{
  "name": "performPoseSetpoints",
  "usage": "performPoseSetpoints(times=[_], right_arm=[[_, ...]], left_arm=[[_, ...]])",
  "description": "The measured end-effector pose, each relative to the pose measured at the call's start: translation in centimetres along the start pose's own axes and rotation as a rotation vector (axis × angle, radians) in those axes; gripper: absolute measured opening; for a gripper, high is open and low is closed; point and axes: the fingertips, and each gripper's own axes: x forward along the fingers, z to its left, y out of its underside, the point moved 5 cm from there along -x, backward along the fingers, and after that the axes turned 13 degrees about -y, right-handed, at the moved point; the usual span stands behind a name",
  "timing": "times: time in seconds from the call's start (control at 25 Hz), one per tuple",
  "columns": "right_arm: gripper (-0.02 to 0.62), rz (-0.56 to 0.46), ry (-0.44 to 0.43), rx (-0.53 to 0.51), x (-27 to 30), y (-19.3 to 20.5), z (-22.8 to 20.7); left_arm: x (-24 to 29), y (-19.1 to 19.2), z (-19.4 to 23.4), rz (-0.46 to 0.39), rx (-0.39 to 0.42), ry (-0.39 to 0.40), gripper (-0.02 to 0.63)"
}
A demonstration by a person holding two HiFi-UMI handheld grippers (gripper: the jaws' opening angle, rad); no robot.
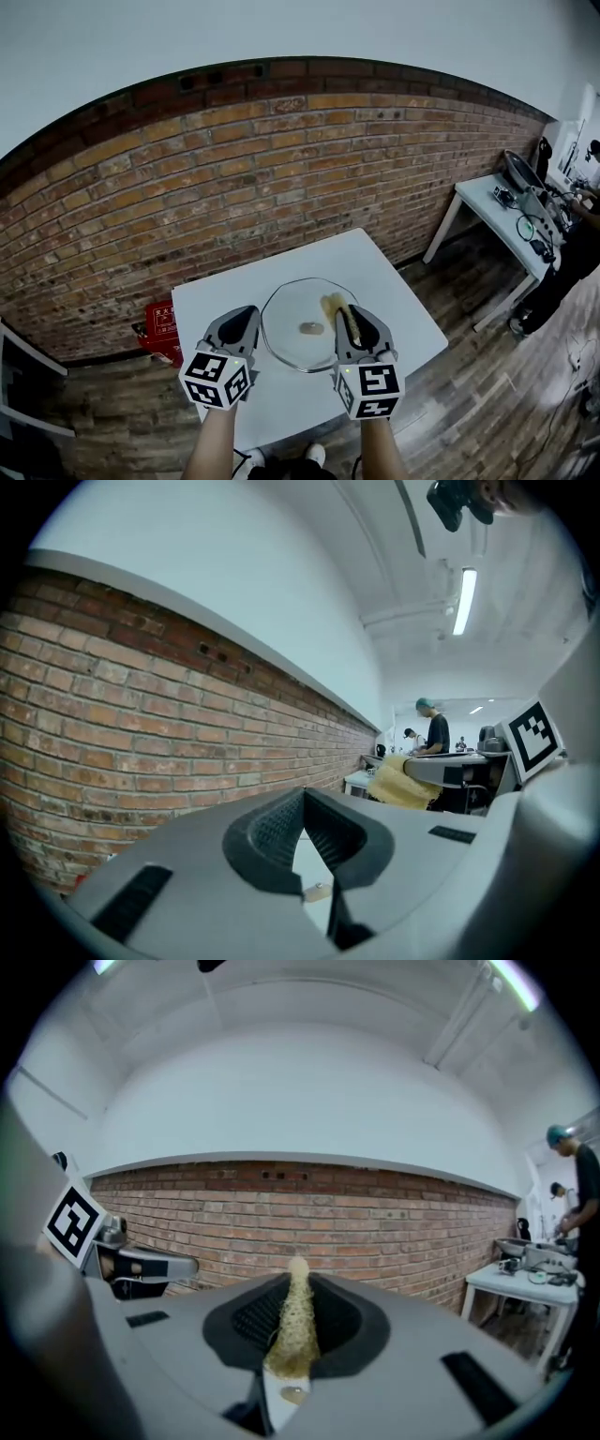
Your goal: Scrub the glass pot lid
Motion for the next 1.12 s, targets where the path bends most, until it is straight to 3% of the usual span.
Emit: performPoseSetpoints(times=[0.44,0.68,1.12], right_arm=[[0.061,-0.114,0.011,-0.073,-2.4,-7.4,2.6],[0.061,-0.176,0.019,-0.089,-3.3,-9.4,3.7],[0.061,-0.177,0.015,-0.097,-2.0,-9.6,4.8]], left_arm=[[-4.0,-8.0,-0.6,-0.147,0.067,0.013,0.009],[-5.2,-9.5,-0.6,-0.194,0.082,0.012,0.009],[-5.2,-9.6,0.9,-0.207,0.08,0.007,0.009]])
